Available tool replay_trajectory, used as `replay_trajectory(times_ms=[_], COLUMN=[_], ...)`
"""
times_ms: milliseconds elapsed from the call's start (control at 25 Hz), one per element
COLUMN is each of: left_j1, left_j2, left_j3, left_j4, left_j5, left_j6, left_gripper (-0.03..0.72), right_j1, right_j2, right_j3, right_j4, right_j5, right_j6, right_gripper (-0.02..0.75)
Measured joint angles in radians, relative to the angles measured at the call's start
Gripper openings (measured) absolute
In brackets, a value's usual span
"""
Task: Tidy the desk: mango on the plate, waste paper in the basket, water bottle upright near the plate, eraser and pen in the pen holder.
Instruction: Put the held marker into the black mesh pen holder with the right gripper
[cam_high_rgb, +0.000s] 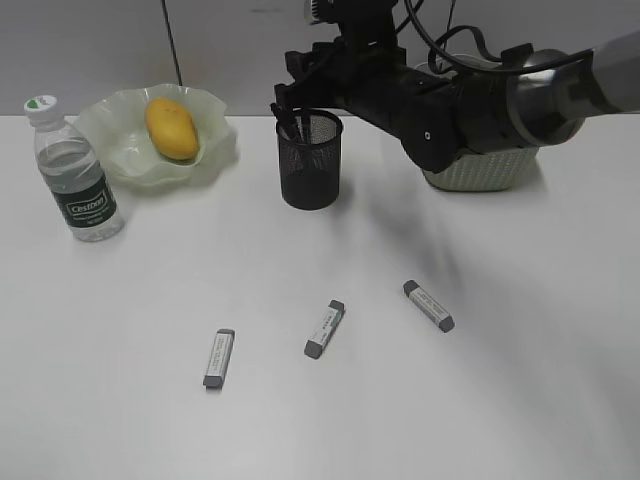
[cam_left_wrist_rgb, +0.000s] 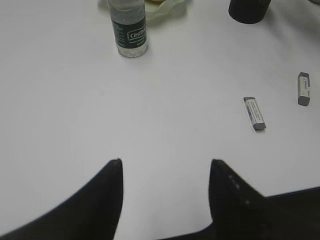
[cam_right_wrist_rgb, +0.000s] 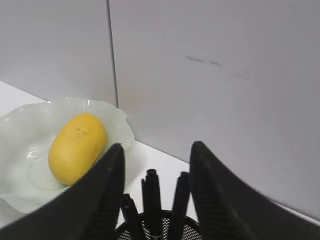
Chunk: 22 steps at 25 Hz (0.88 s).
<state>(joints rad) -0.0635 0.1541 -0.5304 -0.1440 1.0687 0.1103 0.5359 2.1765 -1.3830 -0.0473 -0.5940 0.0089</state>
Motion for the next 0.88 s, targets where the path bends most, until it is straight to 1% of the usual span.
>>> replay_trajectory(times_ms=[80, 120, 200, 320, 440, 560, 640, 760, 880], left_j1=[0.000, 0.000, 0.000, 0.000, 0.000, 0.000, 0.000, 0.000, 0.000], left_j2=[0.000, 0.000, 0.000, 0.000, 0.000, 0.000, 0.000, 0.000, 0.000], left_j3=[0.000, 0.000, 0.000, 0.000, 0.000, 0.000, 0.000, 0.000, 0.000], left_j4=[0.000, 0.000, 0.000, 0.000, 0.000, 0.000, 0.000, 0.000, 0.000], left_j5=[0.000, 0.000, 0.000, 0.000, 0.000, 0.000, 0.000, 0.000, 0.000], left_j6=[0.000, 0.000, 0.000, 0.000, 0.000, 0.000, 0.000, 0.000, 0.000], left_gripper=[0.417, 0.417, 0.417, 0.414, 0.412, 0.412, 0.412, 0.412, 0.412], right_j1=[0.000, 0.000, 0.000, 0.000, 0.000, 0.000, 0.000, 0.000, 0.000], right_j2=[0.000, 0.000, -0.001, -0.029, -0.095, -0.173, -0.216, -0.264, -0.294], right_j3=[-0.001, -0.001, -0.001, -0.001, -0.001, -0.001, -0.003, -0.004, -0.005], right_j4=[0.000, 0.000, 0.000, -0.003, -0.009, -0.013, -0.020, -0.024, -0.026], right_j5=[0.001, 0.003, 0.026, 0.150, 0.367, 0.649, 0.864, 1.136, 1.349], right_j6=[-0.001, -0.001, -0.001, -0.002, -0.002, -0.002, -0.002, -0.002, -0.009], right_gripper=[0.390, 0.404, 0.417, 0.422, 0.424, 0.426, 0.426, 0.426, 0.426])
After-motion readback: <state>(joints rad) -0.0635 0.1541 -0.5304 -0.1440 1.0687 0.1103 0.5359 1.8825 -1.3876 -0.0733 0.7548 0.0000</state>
